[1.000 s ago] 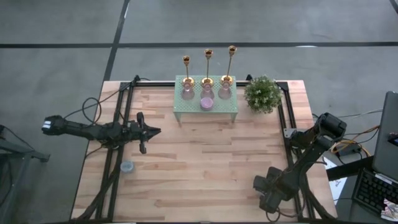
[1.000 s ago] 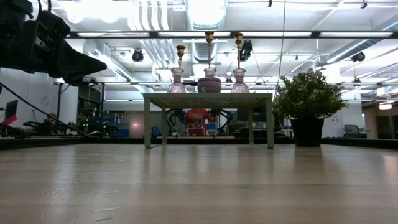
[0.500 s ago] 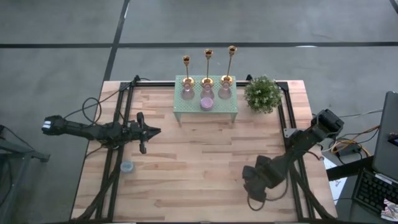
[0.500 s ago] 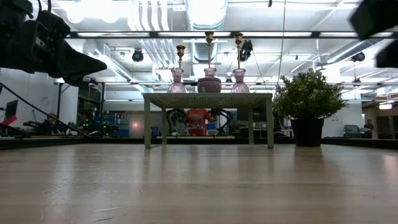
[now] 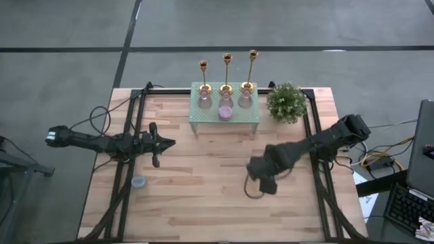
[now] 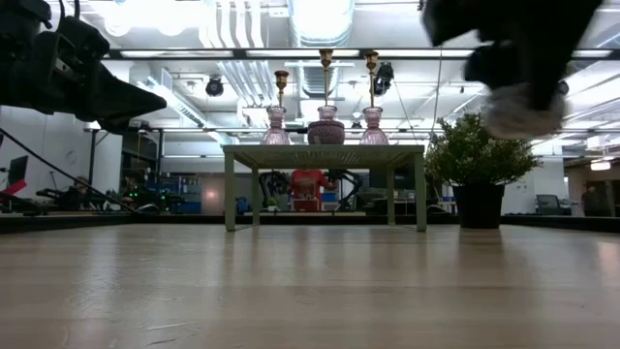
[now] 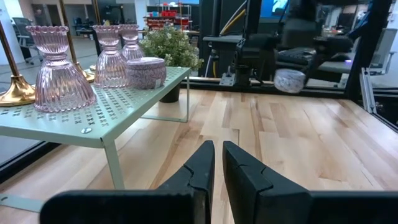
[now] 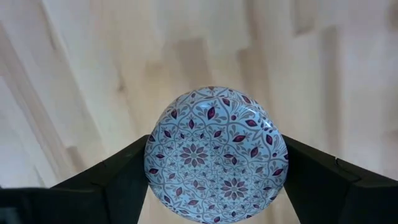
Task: Pick & Place candle stick holders
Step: Put the red patterned scented candle on the shelf
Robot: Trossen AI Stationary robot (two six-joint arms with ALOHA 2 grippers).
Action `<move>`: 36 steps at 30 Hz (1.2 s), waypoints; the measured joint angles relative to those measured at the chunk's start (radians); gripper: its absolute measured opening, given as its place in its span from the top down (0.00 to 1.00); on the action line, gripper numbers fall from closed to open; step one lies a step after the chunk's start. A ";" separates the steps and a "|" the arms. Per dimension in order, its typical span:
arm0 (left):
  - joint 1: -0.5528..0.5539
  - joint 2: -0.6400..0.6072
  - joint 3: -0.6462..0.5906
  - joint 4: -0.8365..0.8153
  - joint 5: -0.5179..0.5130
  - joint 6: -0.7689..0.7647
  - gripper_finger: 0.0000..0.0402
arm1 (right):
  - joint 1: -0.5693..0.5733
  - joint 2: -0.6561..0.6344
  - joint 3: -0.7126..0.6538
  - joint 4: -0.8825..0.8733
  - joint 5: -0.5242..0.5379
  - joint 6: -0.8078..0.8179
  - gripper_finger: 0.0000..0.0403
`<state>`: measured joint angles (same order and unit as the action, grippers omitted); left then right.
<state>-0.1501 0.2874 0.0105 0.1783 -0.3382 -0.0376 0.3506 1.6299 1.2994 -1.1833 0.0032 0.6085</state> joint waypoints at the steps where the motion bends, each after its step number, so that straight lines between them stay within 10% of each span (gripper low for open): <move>1: 0.000 0.000 0.000 0.000 0.000 0.000 0.91 | -0.026 0.000 0.017 -0.009 0.000 -0.028 0.24; 20: 0.000 0.000 0.000 0.000 0.000 0.000 0.91 | -0.498 0.007 0.192 -0.057 0.000 -0.318 0.24; 36: 0.000 0.000 0.000 0.000 0.000 0.000 0.91 | -0.677 0.051 0.297 -0.036 0.000 -0.312 0.24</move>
<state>-0.1501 0.2877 0.0105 0.1785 -0.3386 -0.0377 -0.3264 1.6804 1.5966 -1.2194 0.0032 0.2962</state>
